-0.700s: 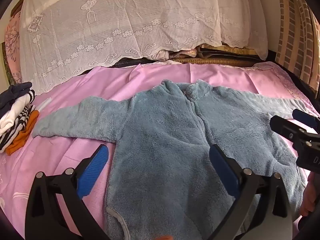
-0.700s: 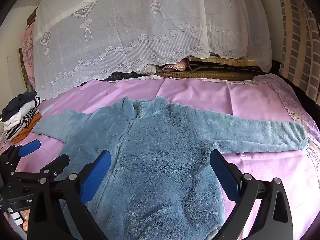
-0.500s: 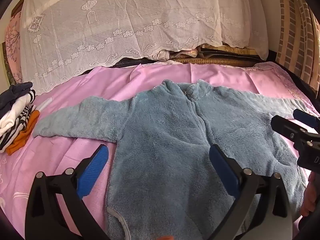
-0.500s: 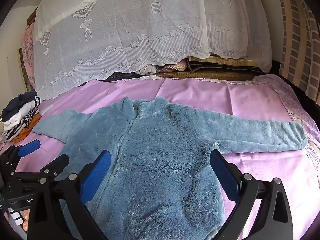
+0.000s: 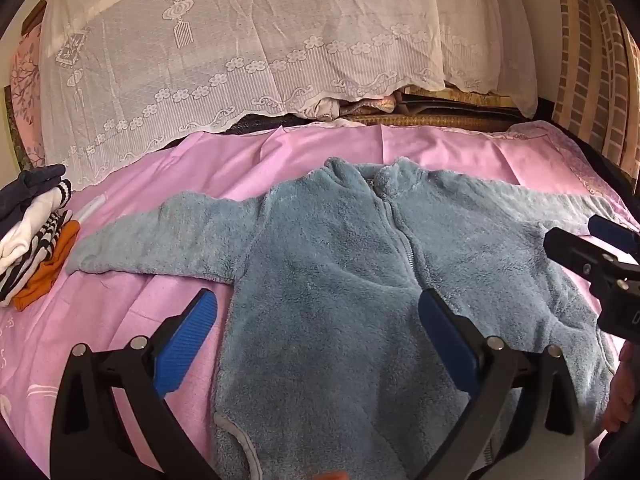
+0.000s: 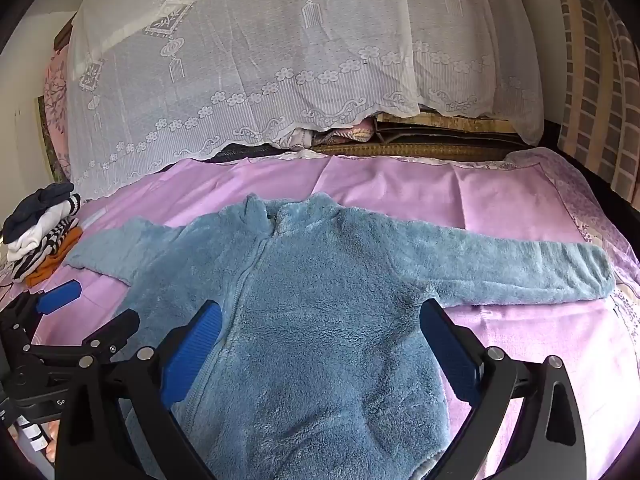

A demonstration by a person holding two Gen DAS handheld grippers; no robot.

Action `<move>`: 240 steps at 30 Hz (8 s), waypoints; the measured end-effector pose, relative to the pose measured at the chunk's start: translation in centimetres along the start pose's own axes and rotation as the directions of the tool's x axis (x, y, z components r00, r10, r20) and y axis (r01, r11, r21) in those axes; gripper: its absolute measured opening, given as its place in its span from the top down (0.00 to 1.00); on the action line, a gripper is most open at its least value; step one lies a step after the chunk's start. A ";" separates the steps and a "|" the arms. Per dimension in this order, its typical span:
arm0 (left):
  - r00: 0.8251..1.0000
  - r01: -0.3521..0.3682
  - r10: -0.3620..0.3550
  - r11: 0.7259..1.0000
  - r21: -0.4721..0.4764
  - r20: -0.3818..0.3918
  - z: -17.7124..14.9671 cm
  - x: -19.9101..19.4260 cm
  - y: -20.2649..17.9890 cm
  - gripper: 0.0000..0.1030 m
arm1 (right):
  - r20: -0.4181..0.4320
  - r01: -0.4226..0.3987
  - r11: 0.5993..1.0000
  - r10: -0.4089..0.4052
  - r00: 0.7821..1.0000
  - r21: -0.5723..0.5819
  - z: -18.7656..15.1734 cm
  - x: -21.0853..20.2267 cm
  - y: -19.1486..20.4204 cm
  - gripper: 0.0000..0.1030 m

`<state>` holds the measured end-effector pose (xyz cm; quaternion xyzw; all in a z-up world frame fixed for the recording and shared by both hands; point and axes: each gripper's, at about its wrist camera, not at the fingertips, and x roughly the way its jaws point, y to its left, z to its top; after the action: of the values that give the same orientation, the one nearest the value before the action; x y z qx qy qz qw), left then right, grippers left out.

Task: Fold small clothes

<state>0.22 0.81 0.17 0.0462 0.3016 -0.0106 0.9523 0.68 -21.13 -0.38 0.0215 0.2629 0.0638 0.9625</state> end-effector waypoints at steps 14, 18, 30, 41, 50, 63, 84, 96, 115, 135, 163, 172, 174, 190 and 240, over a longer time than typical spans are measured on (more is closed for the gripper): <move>1.000 -0.008 0.008 1.000 0.006 0.003 -0.4 0.2 -0.5 0.05 | -0.005 0.000 1.000 0.000 1.000 -0.001 0.0 0.0 0.4 0.03; 1.000 -0.008 0.008 1.000 0.006 0.003 -0.4 0.2 -0.5 0.05 | -0.010 0.000 1.000 0.000 1.000 -0.003 -0.1 0.4 0.2 0.03; 1.000 -0.009 0.009 1.000 0.014 -0.002 -0.8 0.4 -0.8 0.05 | -0.016 0.004 1.000 -0.003 1.000 0.003 -0.2 0.6 0.2 0.03; 1.000 -0.010 0.010 1.000 0.015 -0.002 -0.8 0.4 -0.9 0.05 | -0.011 0.005 1.000 -0.005 1.000 0.006 -0.2 0.4 0.0 0.03; 1.000 -0.010 0.010 1.000 0.020 -0.005 -0.9 0.5 -1.0 0.05 | -0.011 0.006 1.000 -0.006 1.000 0.008 -0.2 0.3 -0.2 0.03; 1.000 0.017 -0.017 0.997 0.078 -0.012 -1.3 0.5 -3.0 0.05 | -0.010 0.010 0.996 -0.009 1.000 0.093 0.6 0.2 -2.4 0.03; 0.971 0.236 -0.224 0.878 0.417 -0.079 4.9 5.3 -25.9 0.05 | -0.022 0.036 0.773 -0.029 0.999 0.633 -1.1 -1.4 -26.7 0.03; 0.957 0.282 -0.223 0.861 0.424 -0.184 3.1 10.2 -30.9 0.05 | 0.047 -0.080 0.464 0.081 0.996 0.882 -5.8 1.8 -38.2 0.03; 0.953 0.295 -0.231 0.860 0.416 -0.198 3.2 11.0 -31.6 0.61 | 0.019 0.021 0.606 -0.059 0.998 0.795 -4.7 5.2 -41.1 0.92; 0.829 0.557 -0.531 0.812 0.176 -0.174 7.1 7.5 -27.4 0.18 | 0.041 0.163 0.846 -0.213 0.976 0.507 5.6 1.5 -31.5 0.90; 0.946 0.325 -0.290 0.843 0.429 -0.148 4.4 10.0 -32.1 0.18 | -0.079 0.131 0.581 -0.115 0.990 0.803 -5.6 4.7 -43.6 0.93; 0.901 0.428 -0.354 0.822 0.375 -0.252 4.6 11.5 -32.4 0.67 | 0.048 0.048 0.722 -0.112 0.993 0.690 -0.3 1.9 -39.4 0.93; 0.852 0.510 -0.437 0.817 0.269 -0.287 5.3 11.5 -30.9 0.47 | 0.066 0.022 0.765 -0.084 0.994 0.644 1.3 1.7 -37.4 0.93; 0.731 0.592 -0.650 0.756 -0.279 -0.210 10.8 13.7 -13.8 0.25 | 0.066 -0.268 0.892 0.262 0.963 0.364 6.7 8.7 -16.3 0.93; 0.864 0.404 -0.473 0.855 -0.324 -0.173 7.9 15.2 3.1 0.17 | -0.146 -0.218 0.976 0.213 0.966 -0.023 4.6 12.3 -0.2 0.65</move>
<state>17.33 3.27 -1.86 -0.1571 0.4184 -0.1808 0.8761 13.56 -19.70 -2.58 0.0265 0.3259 0.1744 0.9288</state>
